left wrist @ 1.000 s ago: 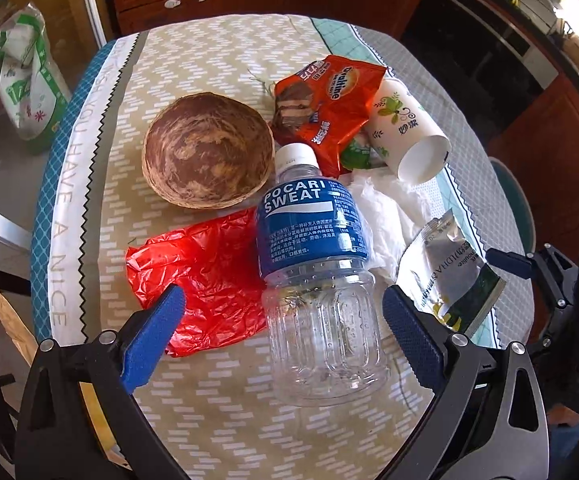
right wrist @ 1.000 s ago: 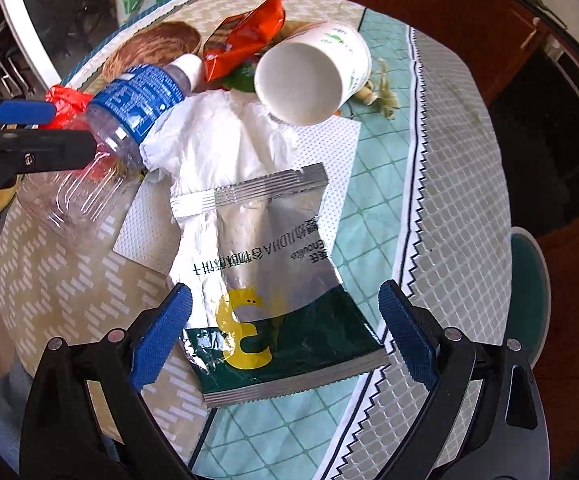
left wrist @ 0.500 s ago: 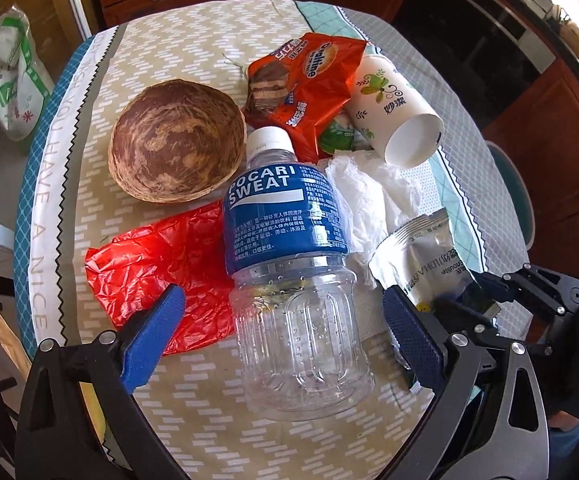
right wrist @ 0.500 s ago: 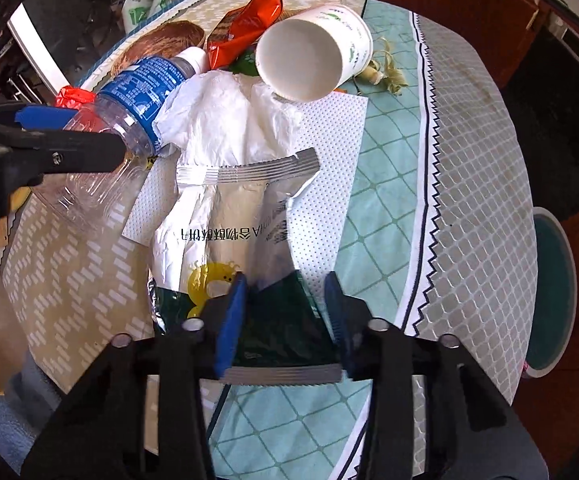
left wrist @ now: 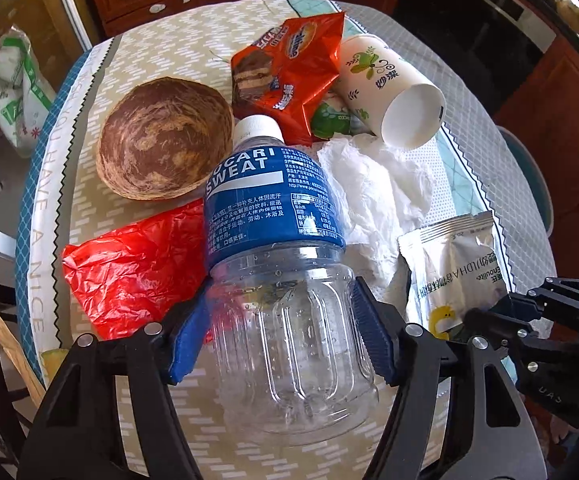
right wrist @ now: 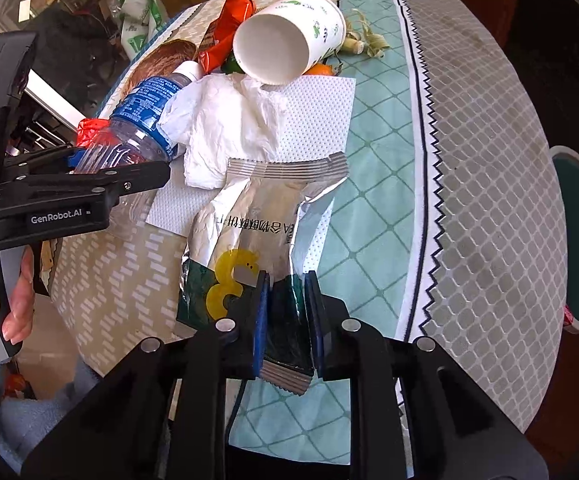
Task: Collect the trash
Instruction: 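Carry the bottle over the bin and release it with the left tool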
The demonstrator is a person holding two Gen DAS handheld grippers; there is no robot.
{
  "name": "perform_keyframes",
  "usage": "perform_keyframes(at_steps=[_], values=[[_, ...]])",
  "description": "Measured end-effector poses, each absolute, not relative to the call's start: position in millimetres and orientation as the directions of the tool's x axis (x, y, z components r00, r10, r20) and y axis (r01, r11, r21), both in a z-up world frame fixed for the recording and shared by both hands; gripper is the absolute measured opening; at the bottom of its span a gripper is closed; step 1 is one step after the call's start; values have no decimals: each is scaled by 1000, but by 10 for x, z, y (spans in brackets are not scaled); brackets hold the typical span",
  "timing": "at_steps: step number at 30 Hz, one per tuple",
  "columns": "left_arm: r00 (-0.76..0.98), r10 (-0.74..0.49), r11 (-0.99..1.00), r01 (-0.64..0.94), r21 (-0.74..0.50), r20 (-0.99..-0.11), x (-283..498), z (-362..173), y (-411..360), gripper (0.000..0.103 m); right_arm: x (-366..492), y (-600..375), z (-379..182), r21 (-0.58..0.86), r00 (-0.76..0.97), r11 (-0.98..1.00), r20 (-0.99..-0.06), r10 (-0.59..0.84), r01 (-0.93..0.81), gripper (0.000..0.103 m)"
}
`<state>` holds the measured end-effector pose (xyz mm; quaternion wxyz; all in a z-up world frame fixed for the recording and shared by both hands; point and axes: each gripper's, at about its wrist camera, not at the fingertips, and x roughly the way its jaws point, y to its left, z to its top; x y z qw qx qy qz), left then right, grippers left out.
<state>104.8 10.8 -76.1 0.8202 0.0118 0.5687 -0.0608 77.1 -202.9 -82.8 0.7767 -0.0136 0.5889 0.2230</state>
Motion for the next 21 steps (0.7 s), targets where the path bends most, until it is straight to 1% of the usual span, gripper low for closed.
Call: perform_keyframes(at_steps=[1, 2, 4, 8, 12, 17, 21], values=[[345, -90, 993, 107, -56, -934, 1012, -747, 118, 68, 771, -2036, -825, 248, 218, 898, -915, 341, -363, 30], [345, -91, 993, 100, -60, -934, 982, -739, 145, 68, 768, -2029, -820, 237, 233, 900, -913, 335, -365, 31], [357, -83, 995, 87, -56, -930, 927, -671, 191, 68, 783, -2093, -804, 250, 234, 904, -910, 341, -347, 13], [396, -106, 993, 84, -79, -912, 793, -421, 272, 67, 728, -2323, -572, 263, 289, 910, -888, 358, -320, 13], [430, -172, 984, 107, -139, -886, 711, -168, 240, 67, 641, -2680, -301, 266, 365, 926, -862, 353, -266, 13], [487, -223, 970, 192, -146, -845, 661, 109, -113, 67, 624, -2959, -87, 264, 436, 945, -840, 323, -191, 13], [492, -246, 959, 251, -134, -835, 734, 210, -447, 67, 604, -3170, 58, 266, 490, 954, -819, 299, -137, 13]])
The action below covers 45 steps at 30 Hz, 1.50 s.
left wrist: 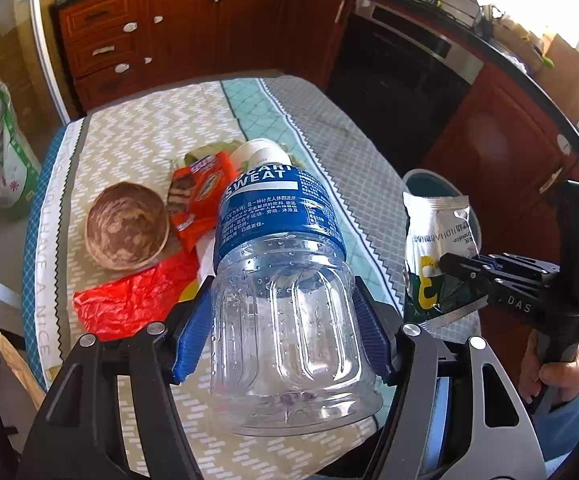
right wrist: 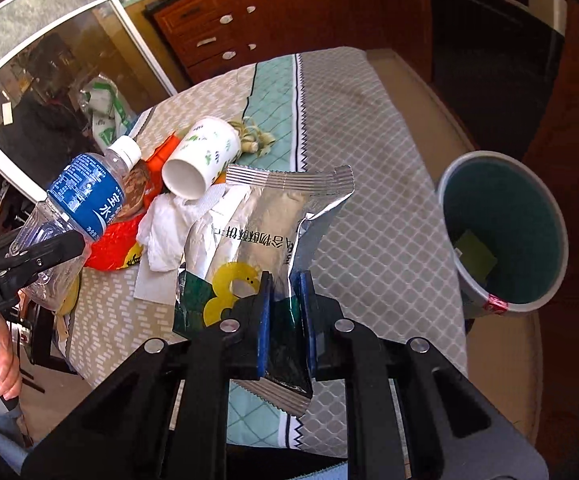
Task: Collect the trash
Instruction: 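Carry the bottle over the bin and release it with the left tool, then lower the snack bag over the bin and open the right tool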
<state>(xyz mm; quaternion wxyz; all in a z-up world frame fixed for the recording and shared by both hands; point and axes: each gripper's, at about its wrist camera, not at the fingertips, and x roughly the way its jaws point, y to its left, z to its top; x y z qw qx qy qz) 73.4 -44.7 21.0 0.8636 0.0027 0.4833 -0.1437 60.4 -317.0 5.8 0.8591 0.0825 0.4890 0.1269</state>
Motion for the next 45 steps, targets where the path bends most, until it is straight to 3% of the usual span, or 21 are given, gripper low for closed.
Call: perform_keyframes(at_steps=[14, 23, 33, 40, 45], values=[[428, -330, 863, 499, -85, -841, 1188, 284, -1890, 67, 616, -4413, 190, 286, 630, 946, -765, 132, 150, 14], [320, -345, 790, 607, -89, -883, 1491, -82, -2923, 67, 702, -5091, -22, 224, 604, 920, -797, -18, 322, 14], [199, -340, 723, 681, -119, -919, 1841, -657, -3859, 67, 923, -5600, -221, 208, 584, 884, -807, -87, 419, 14], [136, -289, 721, 682, -122, -948, 2036, -1133, -4178, 67, 1102, -5710, -487, 189, 526, 873, -846, -87, 449, 14], [149, -269, 740, 665, -106, -951, 2093, -1213, -4170, 74, 1238, -5657, -630, 180, 502, 877, -862, -77, 445, 14]])
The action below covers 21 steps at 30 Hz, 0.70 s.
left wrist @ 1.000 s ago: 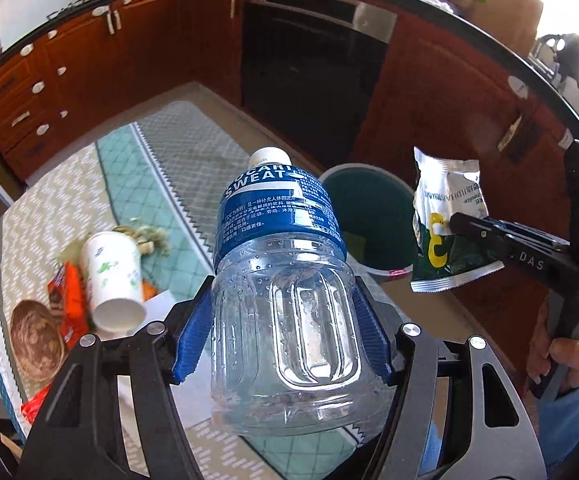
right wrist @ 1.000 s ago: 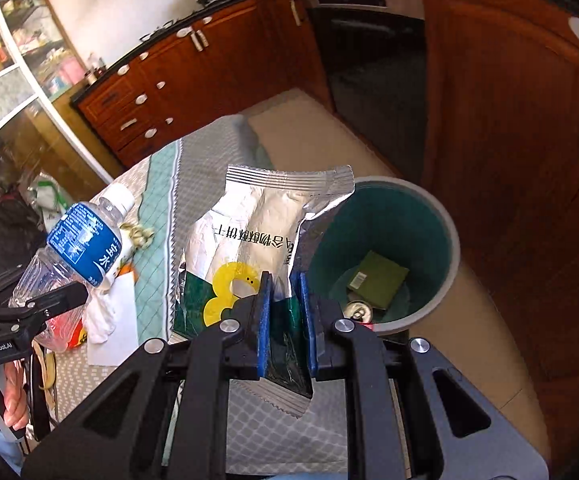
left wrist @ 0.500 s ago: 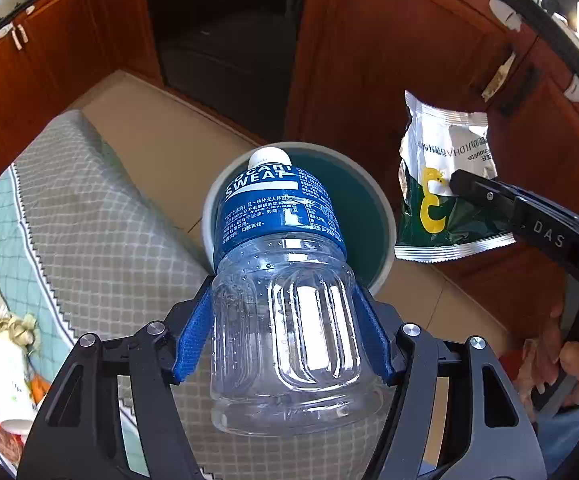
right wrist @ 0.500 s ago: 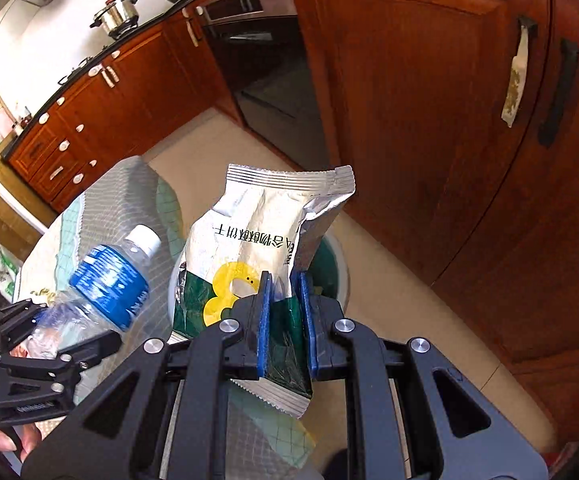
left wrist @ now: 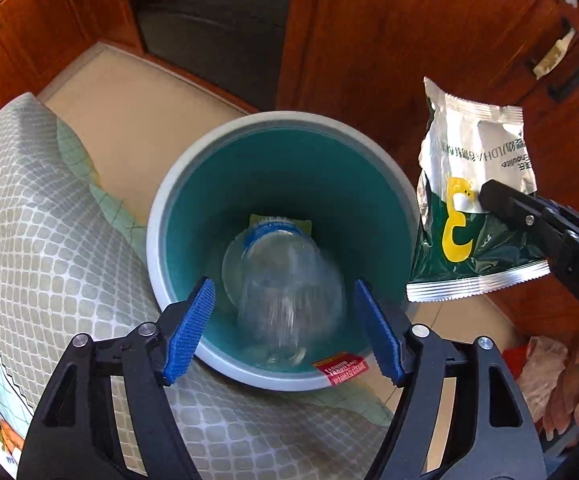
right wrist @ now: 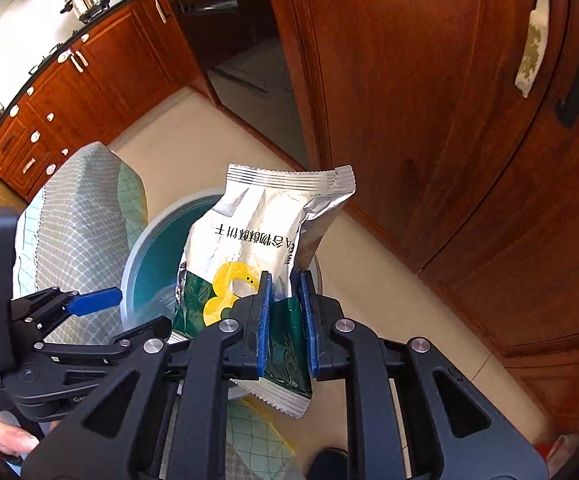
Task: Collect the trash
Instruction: 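Lower the snack bag over the bin and open the right tool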
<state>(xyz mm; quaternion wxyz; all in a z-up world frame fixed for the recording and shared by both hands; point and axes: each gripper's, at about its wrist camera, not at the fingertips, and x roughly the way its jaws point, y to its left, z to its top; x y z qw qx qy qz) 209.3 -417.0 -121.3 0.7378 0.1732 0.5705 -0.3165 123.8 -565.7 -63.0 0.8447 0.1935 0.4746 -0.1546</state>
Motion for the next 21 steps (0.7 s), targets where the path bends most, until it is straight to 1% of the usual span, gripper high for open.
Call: perform_keyframes(at_steps=[9, 11, 14, 17, 20, 21], values=[[125, -277, 776, 613, -145, -953, 2145, -1139, -3822, 82, 1440, -5526, -751, 156, 470, 891, -880, -71, 427, 14], [130, -284, 783, 603, -152, -950, 2169, -1109, -3776, 88, 1475, -5502, -782, 149, 459, 893, -885, -70, 424, 14], [148, -297, 789, 595, -155, -943, 2173, -1016, -3757, 94, 1526, -5458, -834, 142, 444, 897, -894, -66, 419, 14], [160, -304, 793, 589, -156, -939, 2136, -976, -3681, 96, 1559, -5404, -873, 135, 432, 901, -900, -63, 413, 15], [168, -305, 803, 575, -158, -937, 2141, -954, -3589, 99, 1602, -5337, -906, 131, 423, 907, -904, -56, 400, 17], [168, -307, 805, 570, -161, -937, 2119, -962, -3505, 99, 1618, -5311, -920, 134, 421, 908, -906, -50, 397, 34]])
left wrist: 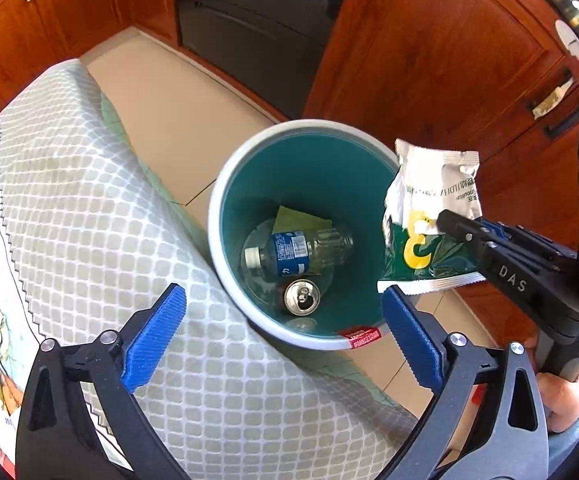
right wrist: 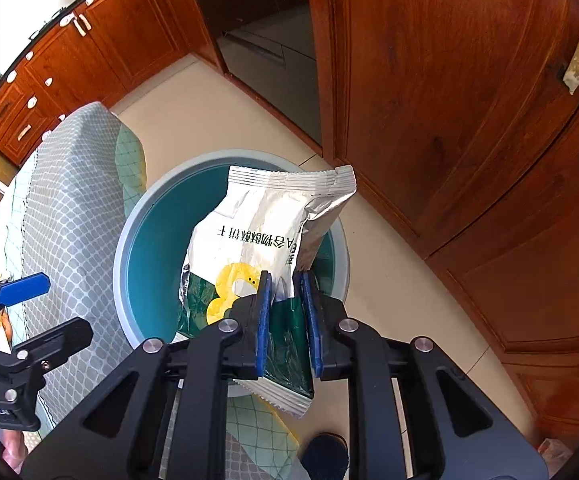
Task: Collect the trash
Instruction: 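Lower the snack bag over the bin and open the right tool, then grasp the white tissue with the left tool while the right tool grasps the paper cup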
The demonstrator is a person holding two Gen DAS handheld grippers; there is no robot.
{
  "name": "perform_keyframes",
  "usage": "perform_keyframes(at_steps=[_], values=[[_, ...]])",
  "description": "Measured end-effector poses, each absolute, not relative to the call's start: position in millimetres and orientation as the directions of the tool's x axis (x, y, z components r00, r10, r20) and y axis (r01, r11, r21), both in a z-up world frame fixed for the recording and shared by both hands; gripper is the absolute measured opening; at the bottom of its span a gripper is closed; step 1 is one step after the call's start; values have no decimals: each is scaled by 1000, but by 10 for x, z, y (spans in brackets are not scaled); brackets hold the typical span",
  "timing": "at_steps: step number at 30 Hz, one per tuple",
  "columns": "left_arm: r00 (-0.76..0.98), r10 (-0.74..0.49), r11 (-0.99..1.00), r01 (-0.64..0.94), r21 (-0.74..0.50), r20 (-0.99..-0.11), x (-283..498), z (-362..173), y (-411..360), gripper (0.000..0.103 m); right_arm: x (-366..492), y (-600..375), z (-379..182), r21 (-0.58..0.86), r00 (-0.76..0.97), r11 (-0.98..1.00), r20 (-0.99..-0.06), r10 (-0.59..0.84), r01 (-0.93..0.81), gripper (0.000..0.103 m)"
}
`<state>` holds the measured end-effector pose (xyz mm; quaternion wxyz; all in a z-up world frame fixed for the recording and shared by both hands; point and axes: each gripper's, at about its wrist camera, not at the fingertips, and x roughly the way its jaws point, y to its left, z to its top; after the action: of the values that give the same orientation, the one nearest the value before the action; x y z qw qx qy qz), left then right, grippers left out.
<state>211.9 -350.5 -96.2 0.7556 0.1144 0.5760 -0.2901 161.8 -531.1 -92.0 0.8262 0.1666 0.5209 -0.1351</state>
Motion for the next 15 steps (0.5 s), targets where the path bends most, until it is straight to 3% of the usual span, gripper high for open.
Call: perform_keyframes(at_steps=[1, 2, 3, 11, 15], values=[[166, -307, 808, 566, -164, -937, 2140, -955, -3500, 99, 1623, -5291, -924, 134, 423, 909, -905, -51, 396, 48], [163, -305, 809, 563, -165, -938, 2141, -904, -3509, 99, 1639, -5264, -919, 127, 428, 910, -902, -59, 393, 68], [161, -304, 810, 562, -166, -939, 2148, -900, -3509, 99, 1637, -5233, -914, 121, 431, 912, -900, -66, 391, 73], [161, -306, 807, 566, -166, -938, 2088, -819, -3392, 99, 1618, -5184, -877, 107, 407, 899, -910, -84, 425, 87], [166, -310, 811, 561, -169, -936, 2005, -741, -3277, 99, 1583, -5113, -830, 104, 396, 901, -915, -79, 420, 87]])
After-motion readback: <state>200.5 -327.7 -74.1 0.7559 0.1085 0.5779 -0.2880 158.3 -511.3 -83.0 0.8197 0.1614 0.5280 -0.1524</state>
